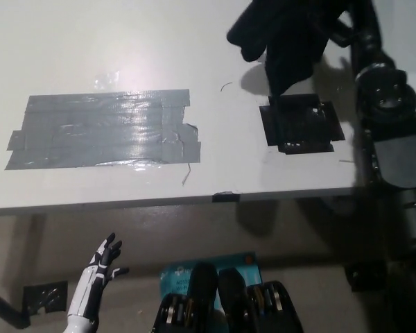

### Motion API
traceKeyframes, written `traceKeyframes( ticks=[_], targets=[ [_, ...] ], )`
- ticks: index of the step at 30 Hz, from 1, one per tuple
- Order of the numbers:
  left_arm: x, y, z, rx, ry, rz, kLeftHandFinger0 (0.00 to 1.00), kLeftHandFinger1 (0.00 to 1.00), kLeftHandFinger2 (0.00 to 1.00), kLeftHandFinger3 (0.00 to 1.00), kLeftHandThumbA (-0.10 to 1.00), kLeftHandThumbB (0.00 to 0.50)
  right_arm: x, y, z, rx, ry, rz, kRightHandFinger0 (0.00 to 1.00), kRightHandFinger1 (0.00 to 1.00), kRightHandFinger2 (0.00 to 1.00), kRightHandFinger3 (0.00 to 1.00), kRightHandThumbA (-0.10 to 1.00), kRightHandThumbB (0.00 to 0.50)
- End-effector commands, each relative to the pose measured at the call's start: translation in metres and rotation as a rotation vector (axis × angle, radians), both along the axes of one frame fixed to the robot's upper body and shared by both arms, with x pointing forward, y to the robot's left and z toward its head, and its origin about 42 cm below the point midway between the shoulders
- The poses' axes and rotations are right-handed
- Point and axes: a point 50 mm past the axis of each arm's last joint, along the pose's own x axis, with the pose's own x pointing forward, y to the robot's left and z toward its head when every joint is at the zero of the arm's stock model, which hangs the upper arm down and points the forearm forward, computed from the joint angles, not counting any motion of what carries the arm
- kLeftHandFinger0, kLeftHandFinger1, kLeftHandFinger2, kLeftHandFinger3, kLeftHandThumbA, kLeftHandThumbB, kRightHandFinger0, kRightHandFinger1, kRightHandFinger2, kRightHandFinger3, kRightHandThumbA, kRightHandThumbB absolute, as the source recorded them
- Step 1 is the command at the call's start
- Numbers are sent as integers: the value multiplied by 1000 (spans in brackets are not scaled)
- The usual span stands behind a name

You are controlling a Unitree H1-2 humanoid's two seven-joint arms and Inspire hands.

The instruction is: A person hands a black t-shirt to the robot and rhe robot picks it up with its right hand and places it on the black spot on the desk infron tof it

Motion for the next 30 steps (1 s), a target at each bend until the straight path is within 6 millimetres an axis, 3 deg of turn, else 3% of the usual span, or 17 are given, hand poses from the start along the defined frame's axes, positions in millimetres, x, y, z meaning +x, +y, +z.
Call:
traceKeyframes(
  ticks=[1, 2, 3, 4, 5, 6, 7, 8, 9, 10, 13, 18, 22, 27, 28, 29, 30],
  targets=[
    [6, 2, 13, 12, -65, -21, 792, 989, 1000, 1000, 1000, 446, 8, 28, 44, 10, -119, 178, 1000, 1000, 1000, 1000, 665, 500],
    [5, 2, 13, 13, -67, -21, 776, 979, 1000, 1000, 1000, 437, 9, 29, 43, 5, -119, 175, 1000, 1000, 1000, 1000, 575, 492],
    [4, 2, 13, 15, -67, -23, 771, 977, 1000, 1000, 1000, 446, 9, 30, 41, -14, -114, 155, 850, 909, 988, 1000, 489, 445],
    [3, 1, 13, 19, -64, -24, 784, 984, 1000, 1000, 1000, 446, 11, 30, 39, -27, -109, 121, 586, 664, 812, 937, 400, 421],
    [2, 2, 12, 22, -62, -27, 791, 986, 1000, 1000, 1000, 452, 12, 29, 35, -26, -119, 76, 224, 413, 572, 568, 220, 344],
    [2, 2, 12, 23, -61, -26, 793, 986, 1000, 1000, 1000, 452, 13, 28, 34, -22, -134, 55, 165, 412, 591, 507, 150, 325],
    [2, 2, 12, 21, -60, -27, 801, 992, 1000, 1000, 1000, 452, 13, 26, 33, -4, -149, 33, 38, 357, 585, 388, -18, 275],
    [3, 1, 12, 22, -61, -27, 801, 994, 1000, 1000, 1000, 451, 14, 24, 33, 23, -156, 14, 14, 378, 635, 405, -84, 237],
    [7, 1, 14, 24, -69, -27, 804, 994, 1000, 1000, 1000, 446, 15, 20, 35, 80, -173, -7, 29, 448, 761, 550, -99, 172],
    [7, 1, 14, 22, -65, -27, 810, 995, 1000, 1000, 1000, 456, 14, 18, 37, 117, -190, -9, 1, 373, 731, 689, -100, 151],
    [2, 2, 12, 22, -58, -32, 797, 985, 1000, 1000, 1000, 445, 10, 11, 38, 100, -250, -44, 53, 443, 828, 849, -100, 147],
    [-1, 2, 9, 35, -52, -38, 793, 994, 1000, 1000, 1000, 422, -3, 4, 53, 96, -339, -72, 99, 542, 884, 886, -100, 137],
    [0, 4, 10, 24, -45, -27, 832, 998, 1000, 1000, 1000, 421, -14, 4, 72, 106, -408, -53, 90, 534, 838, 883, -100, 135],
    [4, 3, 13, 30, -46, -29, 842, 998, 1000, 1000, 1000, 432, -20, -8, 78, 69, -420, -58, 97, 549, 853, 910, -100, 140],
    [4, 4, 13, 30, -48, -30, 833, 993, 1000, 1000, 1000, 431, -20, -11, 77, 55, -422, -62, 415, 853, 927, 914, -100, 157],
    [5, 4, 13, 30, -49, -31, 831, 992, 1000, 1000, 1000, 431, -20, -12, 76, 49, -422, -64, 560, 832, 838, 911, -100, 143],
    [6, 4, 14, 27, -52, -28, 811, 979, 990, 1000, 1000, 418, -20, -17, 72, 29, -407, -55, 576, 708, 722, 913, -100, 152]
  ],
)
